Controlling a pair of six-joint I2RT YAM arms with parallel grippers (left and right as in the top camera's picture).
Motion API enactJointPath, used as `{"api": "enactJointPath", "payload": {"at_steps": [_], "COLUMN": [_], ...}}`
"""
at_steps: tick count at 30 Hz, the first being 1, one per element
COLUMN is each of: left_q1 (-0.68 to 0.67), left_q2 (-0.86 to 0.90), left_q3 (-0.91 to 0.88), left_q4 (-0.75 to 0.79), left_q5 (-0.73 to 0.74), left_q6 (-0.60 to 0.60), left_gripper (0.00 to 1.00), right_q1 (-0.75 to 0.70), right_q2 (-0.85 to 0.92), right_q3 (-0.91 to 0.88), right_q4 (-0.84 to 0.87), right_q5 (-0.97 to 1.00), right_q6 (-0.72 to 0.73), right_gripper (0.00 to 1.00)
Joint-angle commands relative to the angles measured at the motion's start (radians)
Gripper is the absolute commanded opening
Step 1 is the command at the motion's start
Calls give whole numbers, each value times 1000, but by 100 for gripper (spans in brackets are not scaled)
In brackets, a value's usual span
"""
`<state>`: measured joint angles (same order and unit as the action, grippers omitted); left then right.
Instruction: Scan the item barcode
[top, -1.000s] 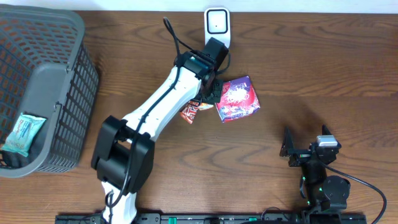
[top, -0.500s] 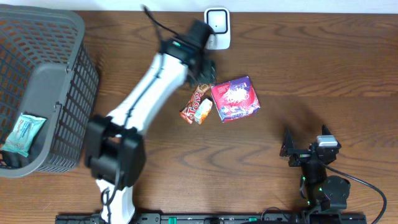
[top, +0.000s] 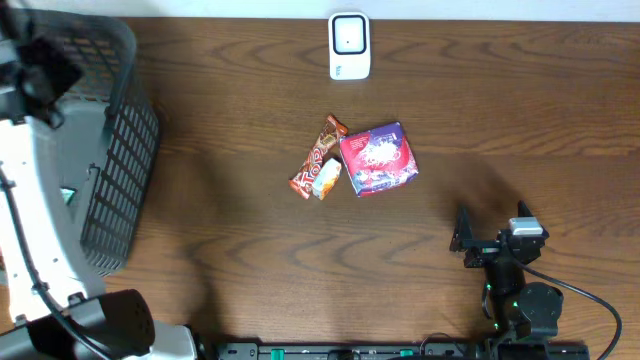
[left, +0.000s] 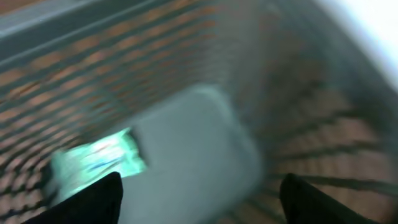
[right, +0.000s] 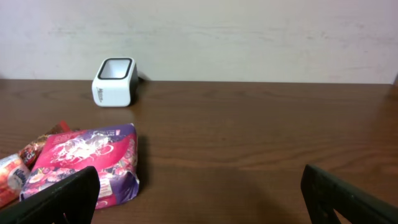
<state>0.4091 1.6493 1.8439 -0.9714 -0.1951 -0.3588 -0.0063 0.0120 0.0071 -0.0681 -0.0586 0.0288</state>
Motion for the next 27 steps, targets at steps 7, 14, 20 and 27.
{"api": "enactJointPath", "payload": {"at_steps": [7, 14, 20, 27], "left_q1": [227, 233, 235, 235], "left_q2": [112, 198, 282, 416], "left_q3": [-226, -331, -355, -355], "left_q4": [1, 132, 189, 196], "left_q5": [-27, -27, -27, -27], "left_q6": [21, 63, 96, 96], "left_gripper": [89, 89, 90, 90], "right_q1": [8, 8, 8, 8], "right_q2": [-5, -5, -5, -5], "right_q3": [-1, -1, -1, -1], "right_q4": [-4, -3, -4, -3], "right_q5": [-3, -3, -3, -3], "right_q6": [-11, -11, -11, -11], "right_gripper": [99, 99, 99, 99]}}
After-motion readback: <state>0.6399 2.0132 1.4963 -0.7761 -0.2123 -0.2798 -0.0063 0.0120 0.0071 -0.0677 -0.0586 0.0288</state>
